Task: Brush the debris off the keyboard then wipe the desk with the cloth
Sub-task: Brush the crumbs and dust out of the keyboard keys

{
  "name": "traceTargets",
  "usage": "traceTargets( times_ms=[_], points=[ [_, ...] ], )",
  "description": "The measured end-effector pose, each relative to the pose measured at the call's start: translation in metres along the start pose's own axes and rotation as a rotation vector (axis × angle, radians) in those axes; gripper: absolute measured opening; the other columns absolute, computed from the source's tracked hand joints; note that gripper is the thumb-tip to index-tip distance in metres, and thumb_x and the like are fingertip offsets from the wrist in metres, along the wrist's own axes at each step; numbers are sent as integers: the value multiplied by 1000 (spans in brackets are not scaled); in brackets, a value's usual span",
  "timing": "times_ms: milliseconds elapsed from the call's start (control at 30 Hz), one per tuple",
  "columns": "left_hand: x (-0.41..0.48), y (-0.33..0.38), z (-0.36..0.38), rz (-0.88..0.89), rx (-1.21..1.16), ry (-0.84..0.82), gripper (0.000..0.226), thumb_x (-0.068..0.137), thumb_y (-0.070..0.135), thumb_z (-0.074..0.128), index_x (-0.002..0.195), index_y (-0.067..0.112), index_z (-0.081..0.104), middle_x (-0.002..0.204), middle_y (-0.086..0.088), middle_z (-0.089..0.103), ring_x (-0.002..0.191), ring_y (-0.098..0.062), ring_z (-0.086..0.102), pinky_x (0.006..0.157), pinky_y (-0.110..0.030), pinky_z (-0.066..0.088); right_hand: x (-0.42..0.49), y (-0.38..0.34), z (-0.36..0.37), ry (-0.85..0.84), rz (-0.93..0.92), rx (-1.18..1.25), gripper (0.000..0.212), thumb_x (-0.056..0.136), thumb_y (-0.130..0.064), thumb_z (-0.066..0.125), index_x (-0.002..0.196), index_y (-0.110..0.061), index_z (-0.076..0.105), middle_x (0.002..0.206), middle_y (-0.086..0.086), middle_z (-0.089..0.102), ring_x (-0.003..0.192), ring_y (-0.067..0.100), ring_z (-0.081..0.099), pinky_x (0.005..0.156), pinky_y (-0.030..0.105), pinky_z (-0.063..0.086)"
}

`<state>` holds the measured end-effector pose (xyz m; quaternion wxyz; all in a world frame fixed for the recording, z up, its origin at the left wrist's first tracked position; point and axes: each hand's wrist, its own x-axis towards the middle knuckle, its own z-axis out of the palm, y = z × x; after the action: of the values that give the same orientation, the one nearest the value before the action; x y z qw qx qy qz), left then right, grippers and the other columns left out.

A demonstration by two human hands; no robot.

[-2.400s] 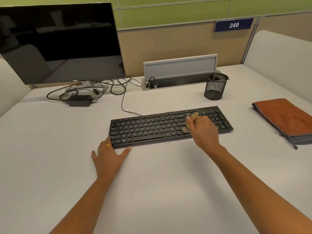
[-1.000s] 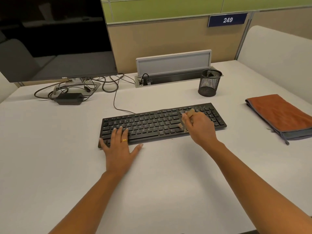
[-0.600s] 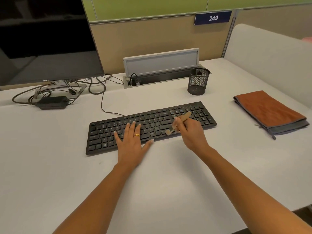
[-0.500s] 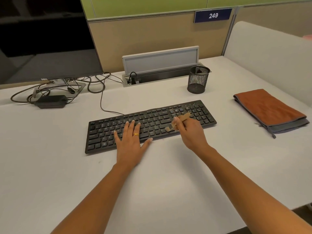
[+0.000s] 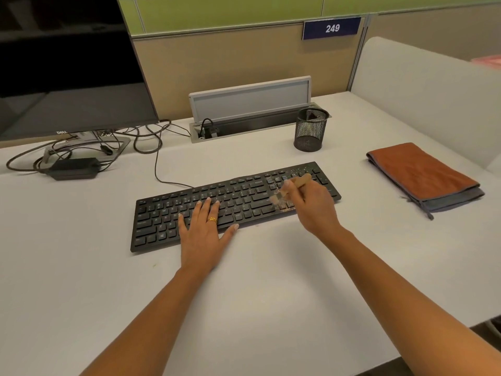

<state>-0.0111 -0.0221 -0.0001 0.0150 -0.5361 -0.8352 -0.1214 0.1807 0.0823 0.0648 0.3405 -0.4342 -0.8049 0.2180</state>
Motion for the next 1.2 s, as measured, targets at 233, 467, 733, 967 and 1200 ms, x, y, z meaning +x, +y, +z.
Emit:
traceTargets(
  times_ms=[233,467,733,967,1200],
  points=[
    [-1,0,-2,-4,-1,2,79,88,70,19,151,22,20,160,2,13,147,-14,4,116,-47,-5,4,4,5,-300,-88,-107,39,98,-46,34,88,-28,67,79,-17,59,86,11,52,69,30,43],
    [-1,0,-3,-5,-9,-3,72,93,63,29,152,23,18,160,3,11,148,-14,2,116,-47,-5,11,1,-7,-177,-6,-221,50,100,-40,29,88,-9,66,79,2,60,81,17,51,66,29,37],
    [-1,1,-4,-4,-6,-4,72,93,62,30,152,23,18,160,3,11,147,-14,2,116,-46,-5,9,-6,1,-145,-9,-191,46,101,-37,30,81,-9,62,70,-1,57,69,15,52,59,29,35],
    [-1,0,-3,-5,-3,-7,72,93,64,27,152,23,18,160,3,11,147,-14,2,117,-47,-4,10,-9,3,-227,-73,-332,45,101,-40,27,105,-18,65,92,1,64,102,19,54,72,31,41],
    [-1,-1,-1,-1,-4,9,88,82,75,9,151,23,21,160,2,14,148,-15,5,116,-48,-3,7,0,0,-185,8,-229,50,101,-38,29,92,-7,68,87,9,67,88,24,58,66,30,38]
  ],
)
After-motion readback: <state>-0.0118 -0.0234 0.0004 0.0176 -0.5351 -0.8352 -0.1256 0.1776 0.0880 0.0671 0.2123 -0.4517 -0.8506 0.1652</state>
